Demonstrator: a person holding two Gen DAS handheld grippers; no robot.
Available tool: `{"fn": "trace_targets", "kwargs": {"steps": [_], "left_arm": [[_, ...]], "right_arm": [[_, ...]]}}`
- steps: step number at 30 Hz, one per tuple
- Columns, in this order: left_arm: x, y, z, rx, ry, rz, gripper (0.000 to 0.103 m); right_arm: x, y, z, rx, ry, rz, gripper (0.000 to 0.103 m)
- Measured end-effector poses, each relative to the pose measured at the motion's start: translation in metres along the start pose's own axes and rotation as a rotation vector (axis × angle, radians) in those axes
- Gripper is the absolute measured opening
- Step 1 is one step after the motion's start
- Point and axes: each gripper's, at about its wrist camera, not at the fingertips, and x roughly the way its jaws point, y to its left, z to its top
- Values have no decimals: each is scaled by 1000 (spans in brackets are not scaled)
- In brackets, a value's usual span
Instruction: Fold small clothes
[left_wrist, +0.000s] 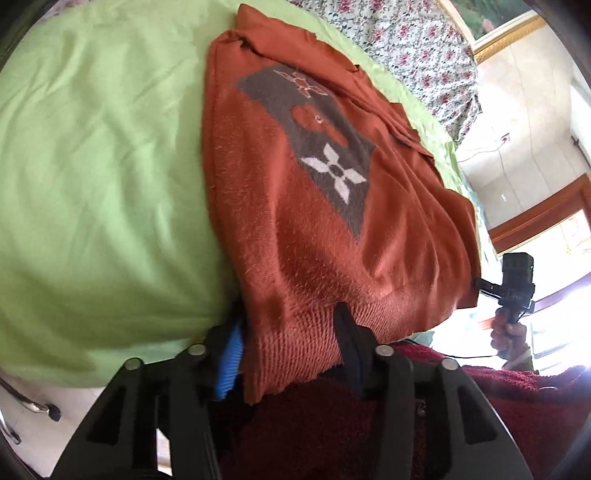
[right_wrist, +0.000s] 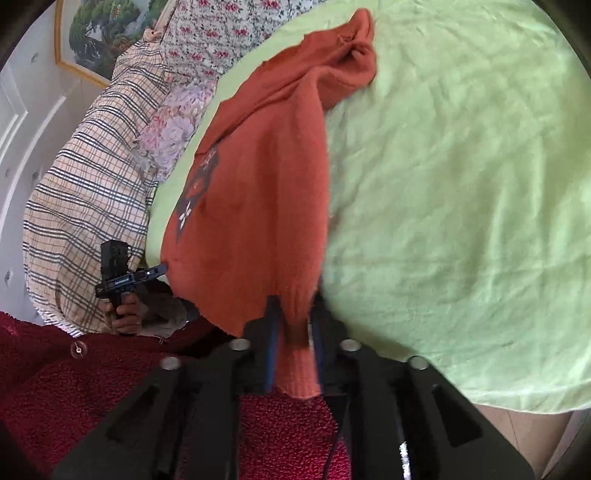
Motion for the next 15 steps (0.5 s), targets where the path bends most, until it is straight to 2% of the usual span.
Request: {"fn": "trace_targets", "kwargs": {"steps": [1, 3, 5, 6, 7, 8, 11, 15], "left_arm": [[1, -2, 2, 8, -8, 0, 48], [2, -7, 3, 32, -29, 4, 45], [2, -14, 4, 78, -54, 24, 6], [1, -14, 4, 82, -52, 28, 6], [0, -15, 4, 91, -65, 30, 6], [-3, -16, 2, 100, -78, 35, 5], [-24, -19, -6, 115, -143, 40, 5], [-55, -3, -10, 41, -230, -5, 4]], "right_arm": [[3, 3, 1, -7, -7, 12, 30], [6, 8, 2, -19, -21, 18, 31], [10, 11, 3, -27, -33, 27, 31], [10, 13, 3, -33, -37, 25, 27], [13, 15, 4, -40, -35, 18, 13], [15, 16, 3, -38, -27, 26, 9], [7, 22, -7, -55, -38, 74, 8], [-1, 22, -25, -37, -15, 97, 7]]}}
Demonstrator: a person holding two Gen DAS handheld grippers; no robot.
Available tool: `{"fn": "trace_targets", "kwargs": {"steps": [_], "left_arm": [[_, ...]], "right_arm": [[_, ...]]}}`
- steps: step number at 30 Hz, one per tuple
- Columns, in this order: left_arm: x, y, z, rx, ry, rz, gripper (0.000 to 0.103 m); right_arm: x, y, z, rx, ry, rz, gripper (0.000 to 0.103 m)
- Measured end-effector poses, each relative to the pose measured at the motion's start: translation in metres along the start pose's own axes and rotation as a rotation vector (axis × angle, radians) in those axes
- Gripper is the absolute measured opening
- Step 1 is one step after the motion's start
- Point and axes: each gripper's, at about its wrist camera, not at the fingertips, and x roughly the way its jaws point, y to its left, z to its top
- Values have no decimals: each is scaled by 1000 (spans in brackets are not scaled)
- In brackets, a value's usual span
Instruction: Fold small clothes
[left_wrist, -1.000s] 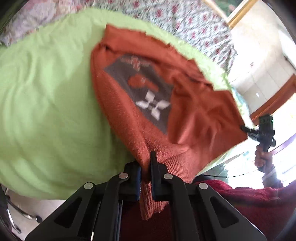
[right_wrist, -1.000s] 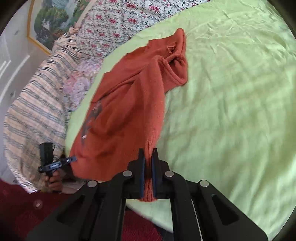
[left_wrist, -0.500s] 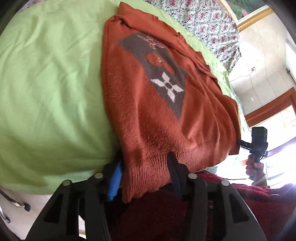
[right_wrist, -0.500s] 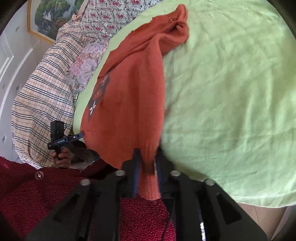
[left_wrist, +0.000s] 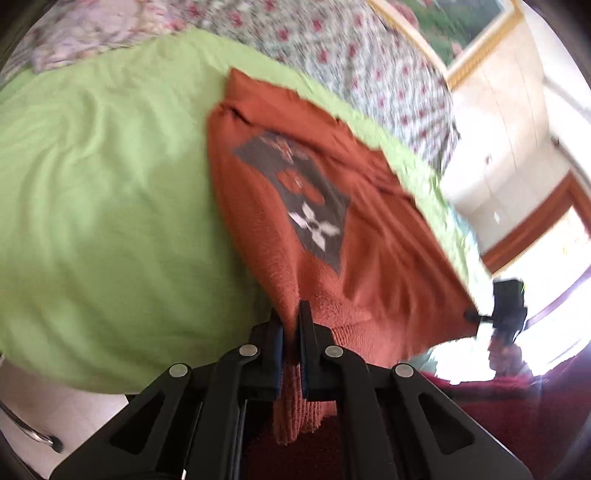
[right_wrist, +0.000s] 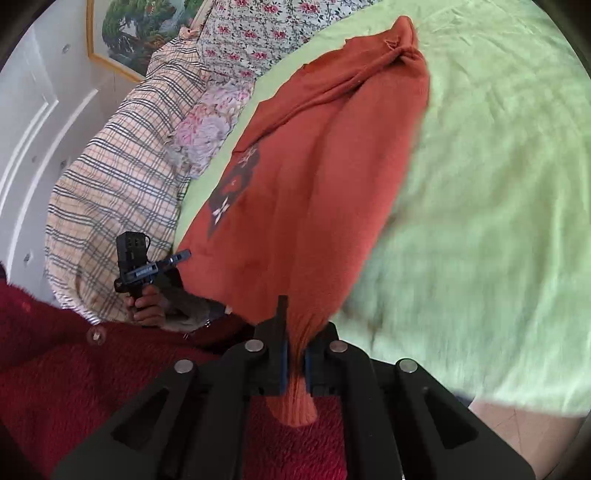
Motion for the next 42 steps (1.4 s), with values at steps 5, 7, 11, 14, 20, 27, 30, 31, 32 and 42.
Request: {"fn": "trace_targets", "kwargs": {"steps": [5, 7, 11, 14, 20, 27, 30, 31, 32, 42], "left_arm": [[-18, -4, 25, -49, -103, -41, 4], [-24, -12, 39, -34, -143, -54, 4], [-30, -23, 81, 0, -238, -93, 4], [-24, -26, 120, 28, -297, -102, 4], [24, -26, 217, 41, -350, -30, 4], [117, -7, 294, -1, -251, 101, 4], [152, 10, 317, -61, -228, 145, 4], [159, 14, 319, -66, -218, 151, 4], [168, 20, 324, -72, -202, 165, 4], [200, 43, 296, -130, -86, 124, 25]], "right_arm": [[-15, 10, 13, 8, -105, 128, 6], [-24, 16, 27, -11, -163, 170, 6], [-37, 26, 59, -44, -248, 198, 6], [-48, 23, 99, -38, -347, 194, 6], [-48, 0, 191, -18, -451, 60, 6], [-1, -45, 288, 66, -422, -122, 6], [19, -69, 317, 121, -381, -165, 6], [23, -75, 323, 130, -366, -181, 6], [29, -79, 329, 135, -350, -203, 6], [55, -100, 340, 185, -264, -337, 9]]}}
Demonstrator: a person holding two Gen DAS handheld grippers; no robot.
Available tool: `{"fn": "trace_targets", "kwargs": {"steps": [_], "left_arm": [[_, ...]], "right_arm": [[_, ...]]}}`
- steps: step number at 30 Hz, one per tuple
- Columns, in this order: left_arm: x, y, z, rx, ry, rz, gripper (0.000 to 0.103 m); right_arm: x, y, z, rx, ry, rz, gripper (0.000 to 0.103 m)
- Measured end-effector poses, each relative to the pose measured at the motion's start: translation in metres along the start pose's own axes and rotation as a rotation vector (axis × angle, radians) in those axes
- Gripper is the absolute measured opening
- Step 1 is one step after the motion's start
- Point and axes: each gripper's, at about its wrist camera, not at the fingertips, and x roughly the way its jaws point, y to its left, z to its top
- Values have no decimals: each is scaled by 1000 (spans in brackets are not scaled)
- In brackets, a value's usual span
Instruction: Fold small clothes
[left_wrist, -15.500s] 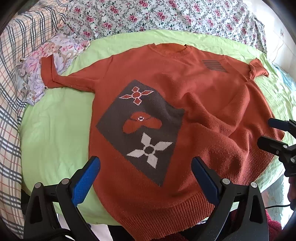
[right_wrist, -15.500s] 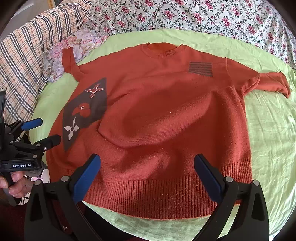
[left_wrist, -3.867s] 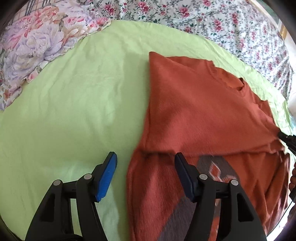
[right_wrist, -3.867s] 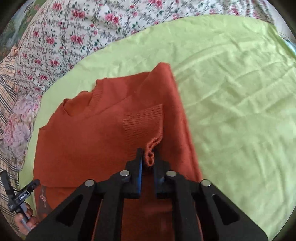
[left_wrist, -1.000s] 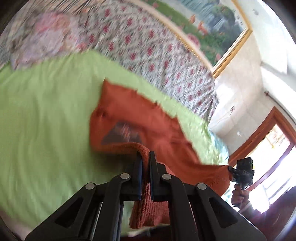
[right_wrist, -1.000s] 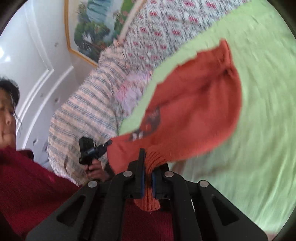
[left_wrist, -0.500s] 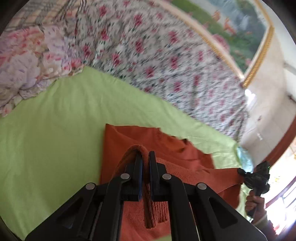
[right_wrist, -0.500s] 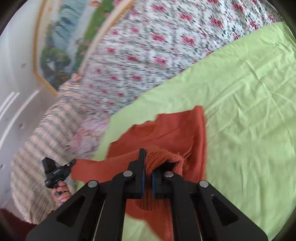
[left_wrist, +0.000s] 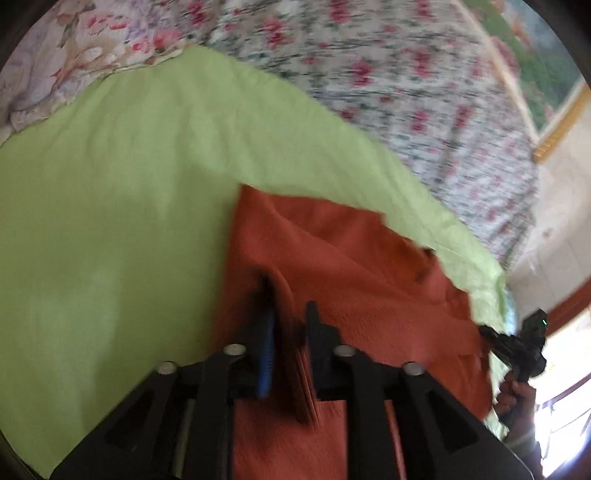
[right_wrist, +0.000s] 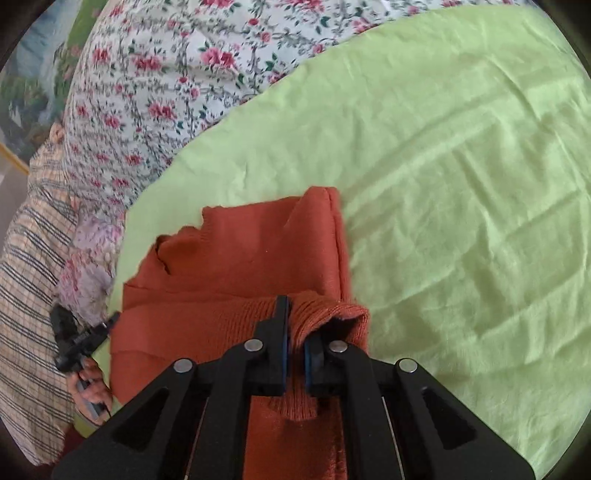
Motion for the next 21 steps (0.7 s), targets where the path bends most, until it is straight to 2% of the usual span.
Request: {"fn": "trace_targets", "kwargs": {"steps": [2, 5, 8, 10, 12, 14, 15, 19, 21], "left_arm": [[-10, -19, -21, 57, 9, -38, 39], [-4, -59, -54, 168, 73, -114, 45], [23, -90, -71, 250, 166, -124, 45], [44, -104, -74, 326, 192, -46, 45], [60, -106, -65, 360, 216, 0, 45], [74, -101, -43, 365, 217, 45, 35], [80, -98, -30, 360, 218, 68, 32], [92, -81, 31, 279, 153, 148, 33], [88, -70, 53, 214, 102, 167, 36]], "right_arm": [[-23, 12, -11, -52, -65, -37, 17], [-38, 41, -37, -141, -90, -16, 25], [-10, 76, -70, -266, 57, 77, 27], [10, 88, -80, -323, 134, 89, 27], [27, 93, -80, -382, 169, 49, 27], [36, 88, -64, -407, 155, -62, 27], [37, 83, -52, -396, 132, -115, 27], [27, 58, 1, -263, -3, -202, 27], [18, 49, 17, -201, -65, -210, 27]]}}
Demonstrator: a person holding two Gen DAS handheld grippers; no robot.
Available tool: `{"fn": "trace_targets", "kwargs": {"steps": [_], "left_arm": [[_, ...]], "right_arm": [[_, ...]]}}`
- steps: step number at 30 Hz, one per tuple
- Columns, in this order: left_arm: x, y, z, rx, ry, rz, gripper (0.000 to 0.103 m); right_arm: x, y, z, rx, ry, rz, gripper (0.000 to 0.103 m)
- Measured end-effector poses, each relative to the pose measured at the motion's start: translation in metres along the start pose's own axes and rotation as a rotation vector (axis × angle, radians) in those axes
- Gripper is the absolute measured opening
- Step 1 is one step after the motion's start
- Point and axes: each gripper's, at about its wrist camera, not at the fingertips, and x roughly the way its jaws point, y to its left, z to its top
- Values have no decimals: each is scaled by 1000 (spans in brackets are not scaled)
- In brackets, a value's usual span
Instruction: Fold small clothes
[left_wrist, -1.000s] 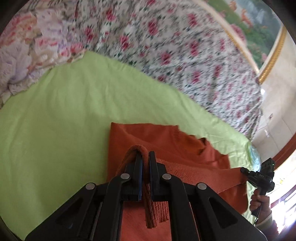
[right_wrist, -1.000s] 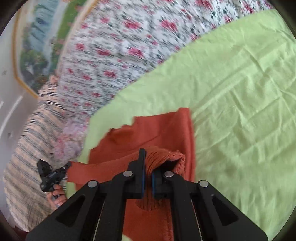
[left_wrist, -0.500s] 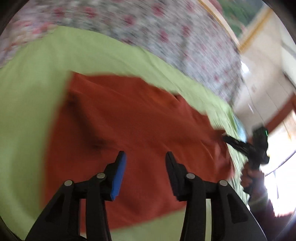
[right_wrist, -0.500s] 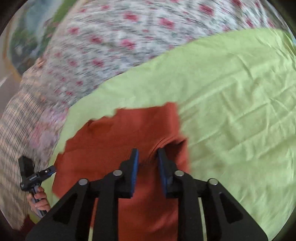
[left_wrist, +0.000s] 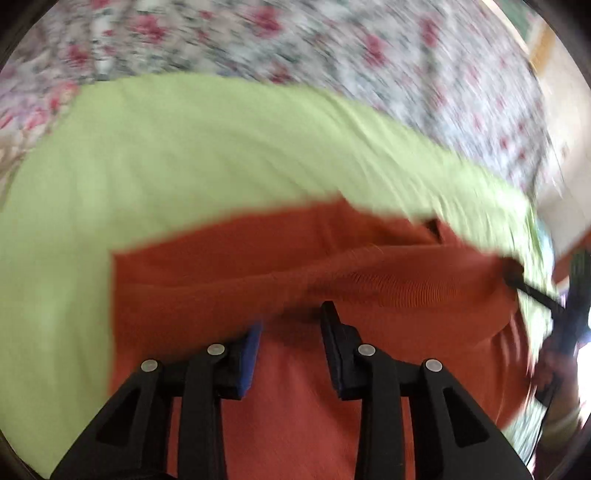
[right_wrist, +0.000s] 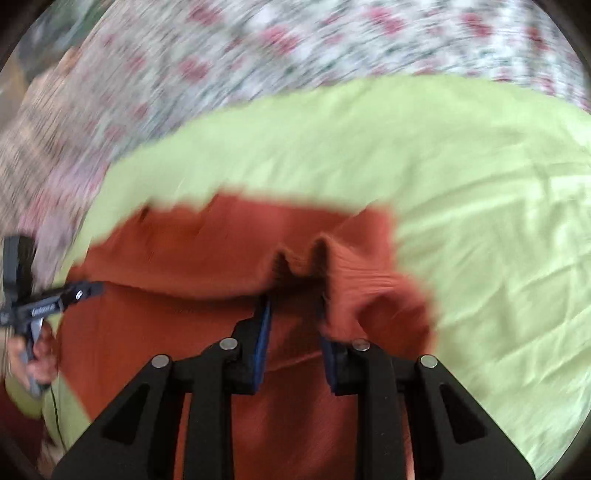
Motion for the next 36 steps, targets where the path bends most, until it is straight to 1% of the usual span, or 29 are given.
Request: {"fn": "trace_targets", "kwargs": {"steps": [2, 4, 7, 10, 13, 16, 17, 19, 21, 23, 25, 28, 30, 32, 34, 36], "left_arm": [[-10, 14, 6, -69, -45, 12, 46], [-21, 26, 0, -121, -70, 7, 51], [-38, 35, -24, -156, -85, -4, 52], [-54, 37, -63, -194, -80, -39, 52], [-77, 32, -113, -213, -85, -84, 52], [-93, 26, -153, -218, -83, -120, 52], [-98, 21, -170, -224, -80, -129, 52], [-103, 18, -196, -243, -72, -155, 53], [-107, 16, -216, -267, -61, -174, 54], [-110, 16, -233, -283, -51, -184, 56], [-110, 16, -242, -296, -45, -177, 56], [-111, 18, -251, -327, -46, -191, 58], [-114, 19, -253, -345, -62, -197, 63], [-116, 21, -253, -371, -81, -202, 68], [-114, 22, -251, -397, -90, -211, 70], [-108, 24, -245, -418, -97, -206, 72]], "right_arm": [[-8, -7, 6, 55, -35, 3, 27], [-18, -6, 1, 75, -49, 26, 27], [-28, 0, -22, 71, -43, 46, 27], [-36, 3, -48, 83, -36, 59, 30], [-53, 3, -74, 100, -61, 74, 31], [-66, -1, -100, 146, -78, 103, 32], [-69, -3, -109, 157, -79, 98, 33], [-72, -6, -124, 173, -77, 87, 34], [-78, -10, -138, 188, -71, 96, 34], [-84, -11, -146, 179, -69, 81, 34], [-92, -12, -152, 175, -72, 65, 34], [-101, -10, -157, 176, -83, 58, 34], [-104, -7, -159, 171, -87, 58, 35], [-107, -4, -162, 167, -89, 68, 39], [-108, 1, -165, 159, -85, 75, 40], [-109, 5, -167, 152, -81, 85, 41]]}}
